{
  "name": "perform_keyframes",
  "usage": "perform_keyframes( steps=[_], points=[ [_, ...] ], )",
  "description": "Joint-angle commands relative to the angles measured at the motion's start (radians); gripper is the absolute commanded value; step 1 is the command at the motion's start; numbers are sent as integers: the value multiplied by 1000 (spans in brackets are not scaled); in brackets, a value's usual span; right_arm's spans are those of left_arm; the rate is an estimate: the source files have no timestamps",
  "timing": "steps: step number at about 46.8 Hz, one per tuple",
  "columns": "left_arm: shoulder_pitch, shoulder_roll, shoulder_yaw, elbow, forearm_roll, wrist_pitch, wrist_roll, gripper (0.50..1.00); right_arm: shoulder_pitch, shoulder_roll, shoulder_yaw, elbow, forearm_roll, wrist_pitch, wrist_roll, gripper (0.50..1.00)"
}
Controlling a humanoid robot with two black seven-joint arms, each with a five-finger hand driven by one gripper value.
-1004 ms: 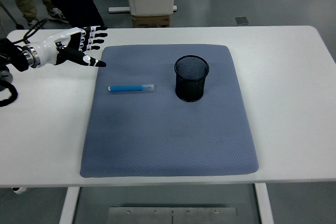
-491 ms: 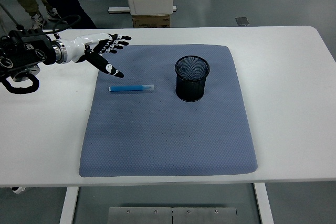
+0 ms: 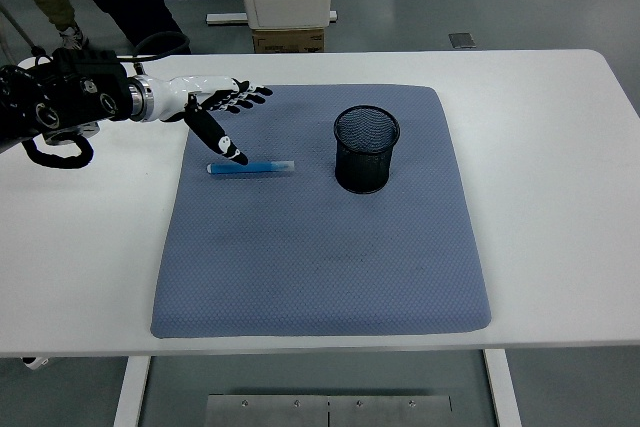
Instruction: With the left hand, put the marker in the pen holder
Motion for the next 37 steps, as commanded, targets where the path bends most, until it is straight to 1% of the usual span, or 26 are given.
perform_keyframes(
  steps=[1,5,12,17,19,25,31,37],
  points=[
    [-21,-10,33,-14,15,-1,0,1000,0,0,0,0,1,0,0,1000],
    [-40,-10,70,-41,44,-1,0,1000,0,0,0,0,0,0,0,1000],
    [-70,-11,107,-44,86,-1,6,1000,0,0,2,0,0,0,0,1000],
    [-89,-13,119,-44,156,-2,43,1000,0,0,0,0,1,0,0,1000],
    [-90,-14,119,-44,185,-2,49,1000,0,0,0,0,1,0,0,1000],
    [-92,-45,119,-44,250,-4,49,1000,0,0,0,1,0,0,0,1000],
    [-96,-48,119,-43,308,-4,49,1000,0,0,0,0,0,0,0,1000],
    [-104,-70,119,-44,325,-4,44,1000,0,0,0,0,1,0,0,1000]
  ],
)
